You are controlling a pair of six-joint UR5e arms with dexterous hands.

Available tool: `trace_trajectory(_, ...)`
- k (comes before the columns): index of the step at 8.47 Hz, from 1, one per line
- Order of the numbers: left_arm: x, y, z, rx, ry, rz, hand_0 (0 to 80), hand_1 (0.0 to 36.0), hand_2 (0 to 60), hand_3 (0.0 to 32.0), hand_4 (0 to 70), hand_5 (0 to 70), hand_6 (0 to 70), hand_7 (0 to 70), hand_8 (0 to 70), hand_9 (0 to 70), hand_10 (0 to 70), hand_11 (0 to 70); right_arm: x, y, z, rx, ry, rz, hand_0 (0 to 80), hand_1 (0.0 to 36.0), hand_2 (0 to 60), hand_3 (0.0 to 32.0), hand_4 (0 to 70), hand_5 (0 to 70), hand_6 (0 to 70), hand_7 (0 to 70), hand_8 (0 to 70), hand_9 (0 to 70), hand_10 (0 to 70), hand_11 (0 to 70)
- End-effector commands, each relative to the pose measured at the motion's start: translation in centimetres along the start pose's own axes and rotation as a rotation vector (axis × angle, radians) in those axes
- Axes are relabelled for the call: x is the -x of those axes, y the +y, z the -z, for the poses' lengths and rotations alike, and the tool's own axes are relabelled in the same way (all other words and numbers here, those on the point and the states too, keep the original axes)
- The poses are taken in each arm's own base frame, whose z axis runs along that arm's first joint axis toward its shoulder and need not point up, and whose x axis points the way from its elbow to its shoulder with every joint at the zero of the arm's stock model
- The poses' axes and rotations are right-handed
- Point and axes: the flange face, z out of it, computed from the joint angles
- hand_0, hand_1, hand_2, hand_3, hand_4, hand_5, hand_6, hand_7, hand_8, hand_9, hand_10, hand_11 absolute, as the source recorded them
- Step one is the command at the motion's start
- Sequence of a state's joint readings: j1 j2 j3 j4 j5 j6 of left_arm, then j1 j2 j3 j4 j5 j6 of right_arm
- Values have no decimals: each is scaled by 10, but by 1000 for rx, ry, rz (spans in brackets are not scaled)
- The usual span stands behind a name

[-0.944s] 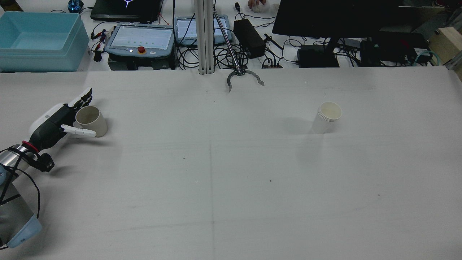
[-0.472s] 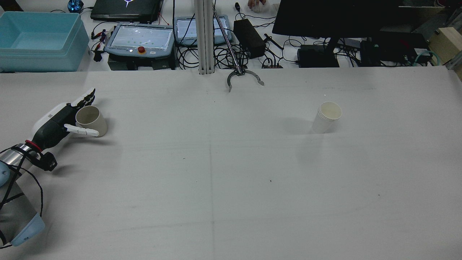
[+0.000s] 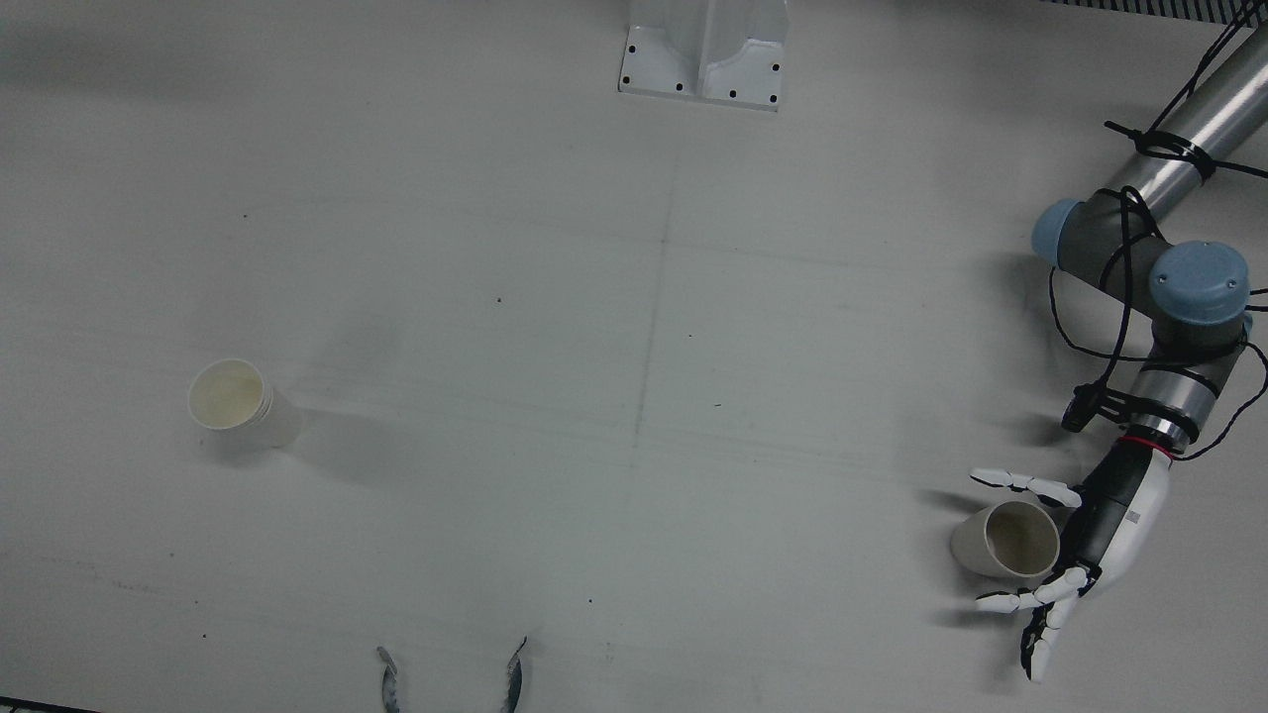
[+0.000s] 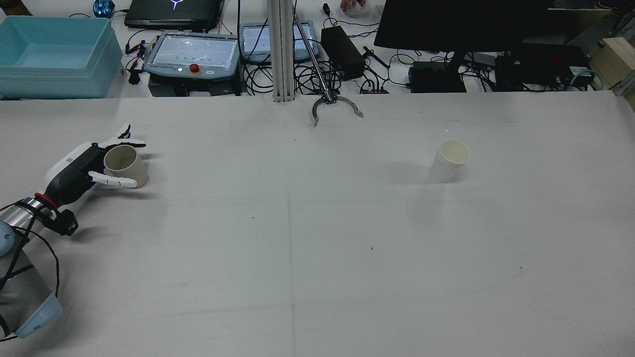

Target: Pour water

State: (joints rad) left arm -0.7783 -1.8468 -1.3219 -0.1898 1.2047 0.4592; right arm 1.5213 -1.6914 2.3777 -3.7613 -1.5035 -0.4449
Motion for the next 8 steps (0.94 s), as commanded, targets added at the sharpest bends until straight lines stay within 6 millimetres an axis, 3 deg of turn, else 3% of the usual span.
trace_trajectory(1,-2,1,0,-28,-12,-9,558,266,290,0,298,289,34,47,37,8,13,37,0,0,0,-1,0,0,458,139,161,0,56,19,56,97,1,5,0,0)
trace_trajectory(2,-4,2,0,-31,-12,-7,540,255,307,0,267,346,61,142,37,14,2,19,0,0,0,-1,0,0,458,137,160,0,56,19,56,98,1,5,0,0)
trace_trajectory(3,-6,5,-1,-29,-9,-5,490,202,334,0,316,389,77,218,47,34,0,10,0,0,0,1,-1,0,457,137,157,0,54,21,55,95,1,5,0,0)
trace_trajectory(4,-13,16,-4,-20,-2,1,433,195,600,0,477,430,89,262,51,51,11,20,0,0,0,1,-1,-2,457,136,156,0,54,19,54,94,0,4,0,0)
trace_trajectory(5,-23,32,-7,-6,9,8,396,244,600,0,515,431,86,247,45,47,18,31,0,0,0,1,0,-2,457,136,156,0,55,22,54,94,0,4,0,0)
trace_trajectory(6,-34,48,-9,1,19,10,395,262,600,0,541,430,90,240,44,45,22,37,0,-2,-2,-11,-17,3,457,137,156,0,56,24,55,98,1,5,0,0)
trace_trajectory(8,-53,59,-10,18,31,12,395,257,600,0,569,423,96,237,45,46,24,39,-19,-6,-12,-20,2,3,456,137,162,0,57,28,56,102,1,6,0,0)
